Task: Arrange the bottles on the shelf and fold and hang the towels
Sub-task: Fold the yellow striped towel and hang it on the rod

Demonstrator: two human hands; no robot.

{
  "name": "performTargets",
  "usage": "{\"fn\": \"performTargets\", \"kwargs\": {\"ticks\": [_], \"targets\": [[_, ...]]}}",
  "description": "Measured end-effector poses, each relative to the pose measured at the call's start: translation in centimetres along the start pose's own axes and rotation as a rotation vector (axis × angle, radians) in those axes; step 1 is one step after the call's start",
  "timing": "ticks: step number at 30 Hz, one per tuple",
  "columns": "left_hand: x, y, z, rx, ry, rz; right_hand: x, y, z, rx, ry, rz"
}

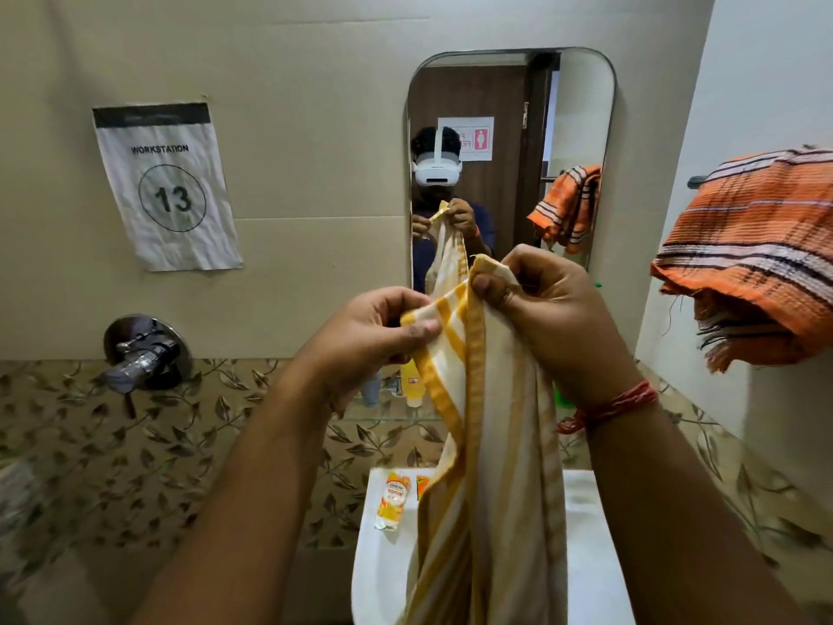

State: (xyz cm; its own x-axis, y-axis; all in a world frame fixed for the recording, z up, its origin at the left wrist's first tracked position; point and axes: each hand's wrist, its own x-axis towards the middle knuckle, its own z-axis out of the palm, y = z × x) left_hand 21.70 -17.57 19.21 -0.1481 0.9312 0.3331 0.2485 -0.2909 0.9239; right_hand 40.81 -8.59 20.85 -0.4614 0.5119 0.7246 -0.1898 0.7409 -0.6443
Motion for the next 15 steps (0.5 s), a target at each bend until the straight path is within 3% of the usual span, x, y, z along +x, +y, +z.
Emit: {"fn": "performTargets", "kwargs": {"ticks": [3, 5, 7, 11, 15], "targets": [[-0.1, -0.3, 0.7, -0.203, 0.249, 0.062, 0.0, 0.0, -0.1, -0.075, -0.033, 0.038], [0.1, 0.0, 1.4, -0.342, 0.328, 0.114, -0.1, 0.2, 0.1, -0.125, -0.020, 0.053], [0.3, 0.4, 2.2, -0.370, 0.346, 0.169, 0.0, 0.1, 0.3, -0.176, 0.003, 0.031], [0.7, 1.2, 3.9, -0.242, 0.310, 0.262, 0.4, -0.8, 0.8, -0.035, -0.036, -0.023], [0.6, 1.7, 5.2, -0.268, 0.224, 0.255, 0.8, -1.3, 1.4, -0.162, 0.019, -0.067]]}}
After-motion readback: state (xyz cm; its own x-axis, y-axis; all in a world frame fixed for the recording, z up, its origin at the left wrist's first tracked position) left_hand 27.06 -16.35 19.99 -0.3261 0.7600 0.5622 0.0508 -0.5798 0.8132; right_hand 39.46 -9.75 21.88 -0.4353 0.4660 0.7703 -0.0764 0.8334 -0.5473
